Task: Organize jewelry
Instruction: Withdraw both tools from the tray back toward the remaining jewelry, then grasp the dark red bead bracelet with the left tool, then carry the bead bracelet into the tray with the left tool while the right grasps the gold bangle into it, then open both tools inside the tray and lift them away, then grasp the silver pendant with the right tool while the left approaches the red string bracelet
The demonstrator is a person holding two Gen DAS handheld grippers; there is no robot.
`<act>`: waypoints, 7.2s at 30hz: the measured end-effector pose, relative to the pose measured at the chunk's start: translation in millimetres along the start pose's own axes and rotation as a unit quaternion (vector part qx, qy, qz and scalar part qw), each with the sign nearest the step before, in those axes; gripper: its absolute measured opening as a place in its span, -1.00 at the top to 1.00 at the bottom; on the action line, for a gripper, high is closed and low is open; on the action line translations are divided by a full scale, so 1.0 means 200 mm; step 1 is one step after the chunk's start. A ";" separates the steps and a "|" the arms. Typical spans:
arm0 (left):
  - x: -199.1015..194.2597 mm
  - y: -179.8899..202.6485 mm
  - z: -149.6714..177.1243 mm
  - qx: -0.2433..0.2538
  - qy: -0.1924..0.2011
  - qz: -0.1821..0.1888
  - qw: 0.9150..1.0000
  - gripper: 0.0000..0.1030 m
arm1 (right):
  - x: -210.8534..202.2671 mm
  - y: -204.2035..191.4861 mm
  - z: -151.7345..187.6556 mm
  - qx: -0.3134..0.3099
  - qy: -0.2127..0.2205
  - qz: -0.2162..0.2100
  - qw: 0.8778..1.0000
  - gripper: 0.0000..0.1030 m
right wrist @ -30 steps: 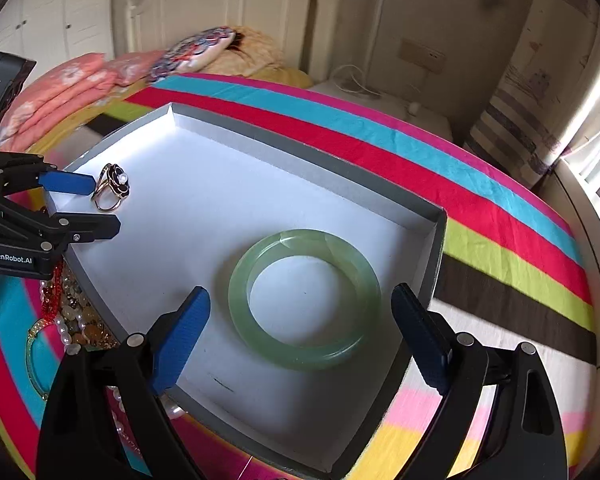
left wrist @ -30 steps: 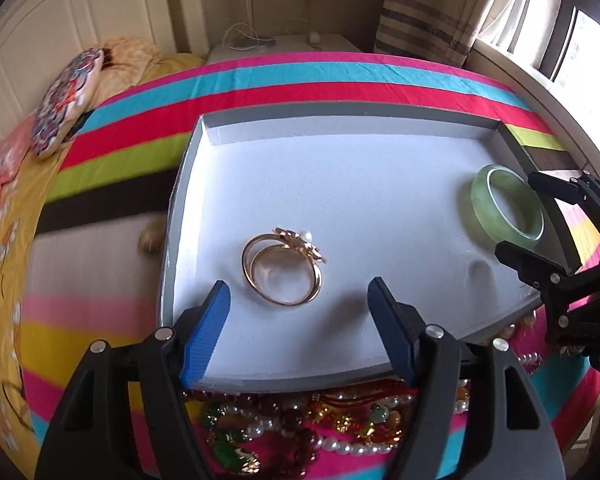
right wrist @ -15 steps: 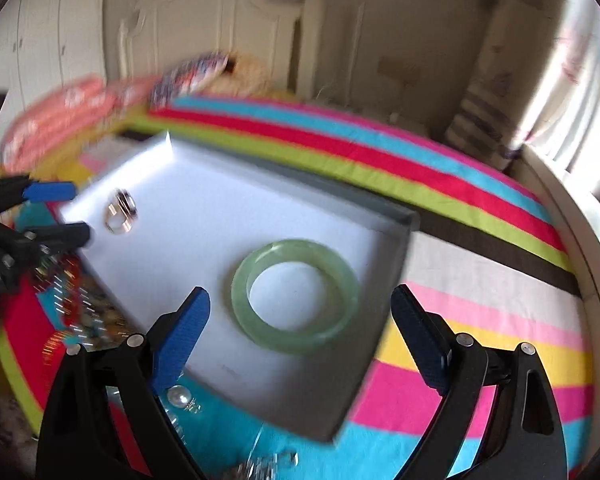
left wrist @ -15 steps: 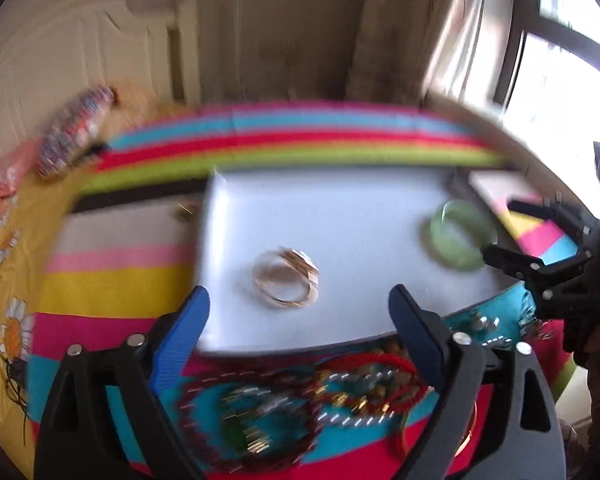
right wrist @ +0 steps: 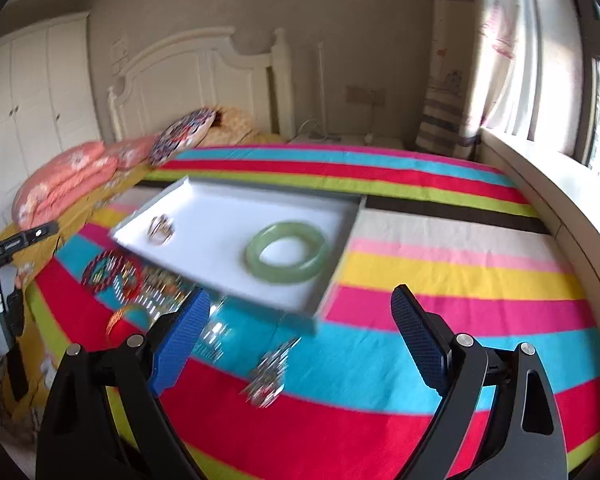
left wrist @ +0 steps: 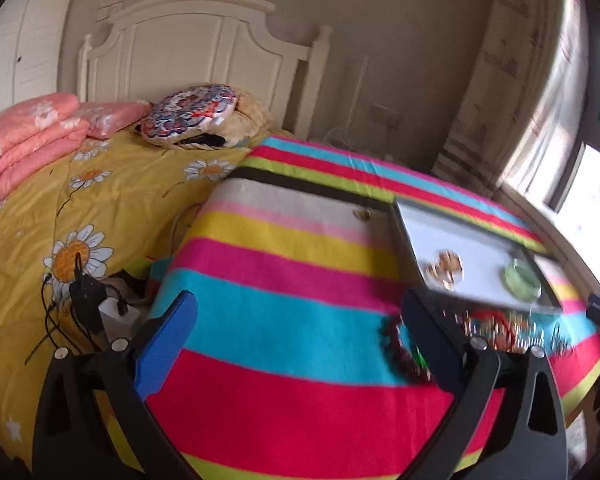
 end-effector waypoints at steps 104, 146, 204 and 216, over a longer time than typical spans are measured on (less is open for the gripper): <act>0.01 0.88 -0.27 0.199 0.030 0.094 0.975 0.79 | 0.16 -0.57 -0.03 -0.095 -0.008 -0.086 0.992 -0.15; 0.72 0.84 -0.32 0.233 -0.057 0.006 0.971 -0.72 | 0.65 -0.39 -0.34 -0.026 -0.073 -0.019 0.997 -0.52; 0.12 0.73 0.34 0.218 -0.033 0.085 0.972 -0.95 | 0.14 -0.11 0.25 -0.042 -0.040 -0.040 0.998 0.50; 0.17 0.86 0.31 0.216 -0.049 0.129 0.967 -0.66 | 0.09 -0.09 0.22 -0.034 -0.017 -0.034 0.999 0.56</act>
Point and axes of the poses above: each gripper's, at about its wrist camera, not at the fingertips, and x roughly the way its jaws point, y to its right, z to its underside, the point moved 8 cm from there along x, roughly the way its jaws point, and after that the axes turned 4 degrees about -x, right-handed, at the moved point
